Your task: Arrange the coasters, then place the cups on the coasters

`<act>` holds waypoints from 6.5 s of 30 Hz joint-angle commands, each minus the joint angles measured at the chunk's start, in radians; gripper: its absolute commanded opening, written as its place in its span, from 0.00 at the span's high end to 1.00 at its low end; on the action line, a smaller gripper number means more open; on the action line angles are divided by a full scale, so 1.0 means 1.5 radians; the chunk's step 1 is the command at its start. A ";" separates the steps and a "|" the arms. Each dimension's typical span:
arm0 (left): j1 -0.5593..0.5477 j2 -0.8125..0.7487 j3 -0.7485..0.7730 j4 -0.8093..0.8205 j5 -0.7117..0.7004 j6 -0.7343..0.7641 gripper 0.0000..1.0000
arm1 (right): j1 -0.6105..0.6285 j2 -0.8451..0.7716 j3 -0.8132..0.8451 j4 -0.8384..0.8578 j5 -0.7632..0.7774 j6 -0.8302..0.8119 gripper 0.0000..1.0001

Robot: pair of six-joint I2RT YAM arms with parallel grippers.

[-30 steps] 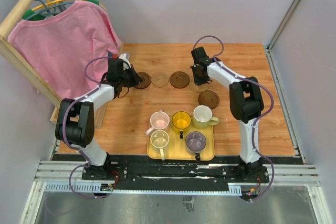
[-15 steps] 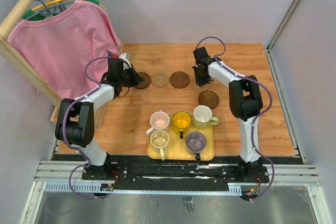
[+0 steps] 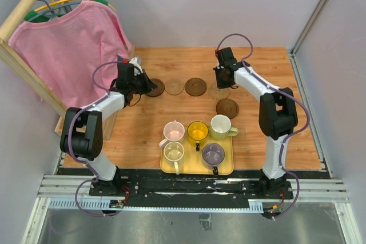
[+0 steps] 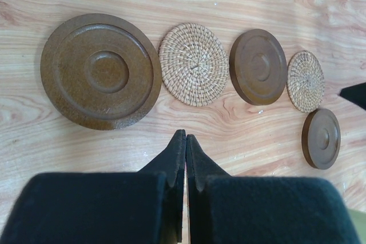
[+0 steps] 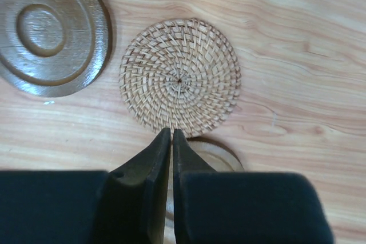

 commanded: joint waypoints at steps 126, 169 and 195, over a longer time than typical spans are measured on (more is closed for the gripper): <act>-0.040 0.076 0.043 0.056 0.026 -0.010 0.99 | -0.109 0.116 0.034 -0.033 0.006 0.073 0.99; -0.040 0.063 0.036 0.051 0.031 -0.002 0.99 | -0.175 0.087 0.042 -0.062 0.072 0.083 0.99; -0.011 0.017 0.019 0.113 0.025 0.058 0.99 | -0.092 -0.023 0.060 0.003 -0.092 0.012 0.96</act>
